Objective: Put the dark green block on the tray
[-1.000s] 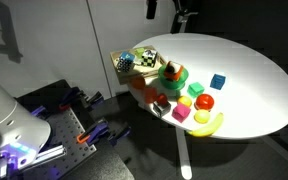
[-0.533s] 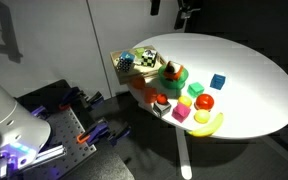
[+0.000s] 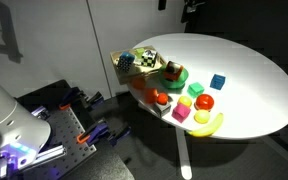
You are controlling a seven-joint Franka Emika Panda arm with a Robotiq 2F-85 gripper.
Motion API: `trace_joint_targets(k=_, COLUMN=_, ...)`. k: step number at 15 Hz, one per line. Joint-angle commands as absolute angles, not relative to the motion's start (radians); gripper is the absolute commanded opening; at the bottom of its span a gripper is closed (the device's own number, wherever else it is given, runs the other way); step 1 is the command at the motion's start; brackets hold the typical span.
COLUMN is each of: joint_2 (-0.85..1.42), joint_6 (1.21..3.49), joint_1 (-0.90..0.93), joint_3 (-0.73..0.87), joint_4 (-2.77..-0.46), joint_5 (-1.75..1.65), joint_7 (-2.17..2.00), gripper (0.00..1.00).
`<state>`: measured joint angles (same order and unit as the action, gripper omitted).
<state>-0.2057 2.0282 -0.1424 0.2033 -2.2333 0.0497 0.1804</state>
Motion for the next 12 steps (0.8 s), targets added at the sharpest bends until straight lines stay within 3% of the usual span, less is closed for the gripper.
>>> trace_joint_targets(k=1, joint_2=-0.136, joint_6=2.082, joint_1=-0.139, joint_3=0.188, joint_4=-2.174, joint_5=0.069, joint_7=0.138, gripper=1.00)
trace_joint_targets(k=12, joint_2=0.128, joint_6=2.180, joint_1=-0.162, joint_3=0.180, joint_4=-2.000, joint_5=0.054, joint_7=0.073, gripper=1.00)
